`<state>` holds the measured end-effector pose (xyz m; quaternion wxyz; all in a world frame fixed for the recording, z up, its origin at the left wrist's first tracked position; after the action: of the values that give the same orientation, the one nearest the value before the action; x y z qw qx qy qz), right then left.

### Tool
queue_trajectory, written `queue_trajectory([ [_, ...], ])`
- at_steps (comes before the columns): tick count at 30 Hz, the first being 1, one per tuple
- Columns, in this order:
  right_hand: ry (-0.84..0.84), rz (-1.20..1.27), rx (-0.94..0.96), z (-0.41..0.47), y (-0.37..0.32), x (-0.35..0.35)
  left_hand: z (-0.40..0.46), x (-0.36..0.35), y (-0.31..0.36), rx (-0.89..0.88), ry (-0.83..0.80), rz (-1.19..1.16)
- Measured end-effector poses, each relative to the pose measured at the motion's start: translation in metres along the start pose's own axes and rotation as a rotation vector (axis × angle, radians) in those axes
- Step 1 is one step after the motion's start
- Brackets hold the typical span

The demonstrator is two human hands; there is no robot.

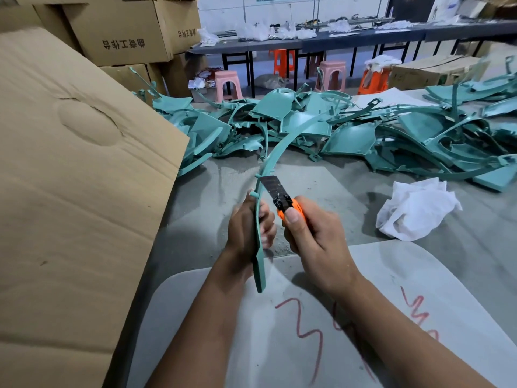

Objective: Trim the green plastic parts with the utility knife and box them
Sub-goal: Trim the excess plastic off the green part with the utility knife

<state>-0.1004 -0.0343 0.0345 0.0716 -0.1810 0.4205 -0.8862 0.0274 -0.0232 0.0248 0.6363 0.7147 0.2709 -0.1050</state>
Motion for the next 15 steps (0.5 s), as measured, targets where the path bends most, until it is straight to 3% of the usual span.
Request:
queue_trajectory([
  [5, 0.013, -0.016, -0.029, 0.000, 0.000, -0.003, 0.000, 0.004, 0.000, -0.023, 0.020, 0.016],
  [9, 0.065, 0.160, -0.168, 0.002, 0.004, 0.002, 0.000, 0.003, -0.004, -0.036, 0.002, 0.077],
  [15, 0.113, -0.215, 0.071, -0.003, -0.007, 0.007, -0.002, -0.005, 0.001, -0.024, 0.015, -0.002],
])
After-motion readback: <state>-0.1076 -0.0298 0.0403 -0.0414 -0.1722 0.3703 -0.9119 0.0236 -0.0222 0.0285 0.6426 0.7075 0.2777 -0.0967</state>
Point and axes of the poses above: each hand's wrist, its own z-axis towards the middle knuckle, its own x-axis out of the back of the hand, y = z × x, the point moved 4 cm from there along z, towards the middle knuckle, and after that the axes turned 1 degree about -z, right-handed, at the moved point
